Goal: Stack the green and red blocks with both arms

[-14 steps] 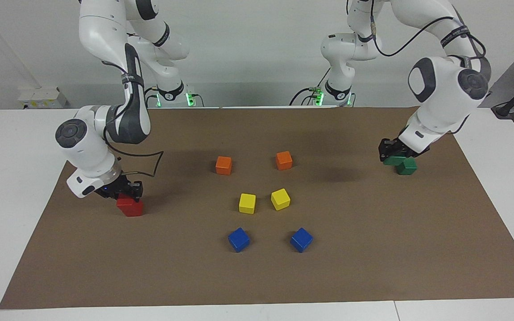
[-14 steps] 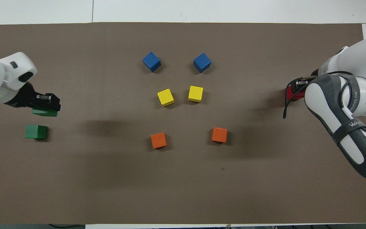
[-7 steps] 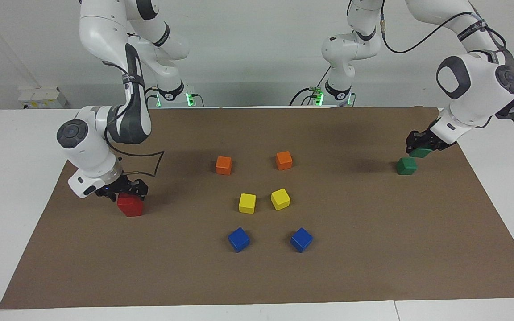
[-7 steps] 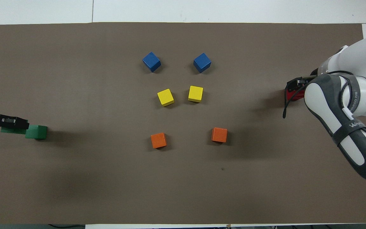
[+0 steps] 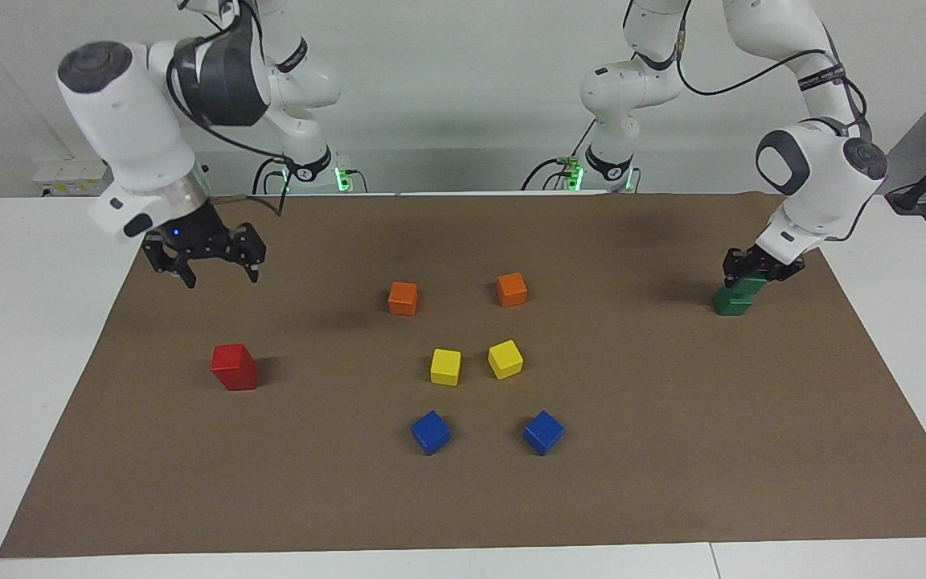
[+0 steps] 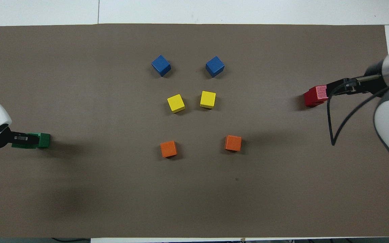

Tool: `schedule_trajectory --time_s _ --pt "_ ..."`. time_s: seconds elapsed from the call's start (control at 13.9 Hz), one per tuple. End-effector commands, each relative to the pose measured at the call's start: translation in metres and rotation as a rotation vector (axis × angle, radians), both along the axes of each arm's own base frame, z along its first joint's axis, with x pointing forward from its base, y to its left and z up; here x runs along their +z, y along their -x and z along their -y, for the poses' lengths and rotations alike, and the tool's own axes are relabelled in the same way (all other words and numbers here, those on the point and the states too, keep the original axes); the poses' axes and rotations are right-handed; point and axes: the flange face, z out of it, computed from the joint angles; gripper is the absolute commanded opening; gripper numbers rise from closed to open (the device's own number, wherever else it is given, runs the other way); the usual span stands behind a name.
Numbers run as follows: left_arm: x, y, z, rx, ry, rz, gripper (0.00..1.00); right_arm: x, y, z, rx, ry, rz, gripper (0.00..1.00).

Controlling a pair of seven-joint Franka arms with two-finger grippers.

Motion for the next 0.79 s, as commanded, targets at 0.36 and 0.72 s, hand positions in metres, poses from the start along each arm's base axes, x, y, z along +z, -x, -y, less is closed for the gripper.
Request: schedule_trajectory --time_s 0.36,0.72 --pt "-0.019 0.005 -0.005 0.003 -0.02 0.034 0.0 0.032 0.03 0.002 -0.018 -0.017 -0.079 1.0" --pt "-0.025 0.007 -0.005 0.003 -0.021 0.034 0.0 0.031 0.032 0.003 -0.023 -0.014 -0.091 1.0"
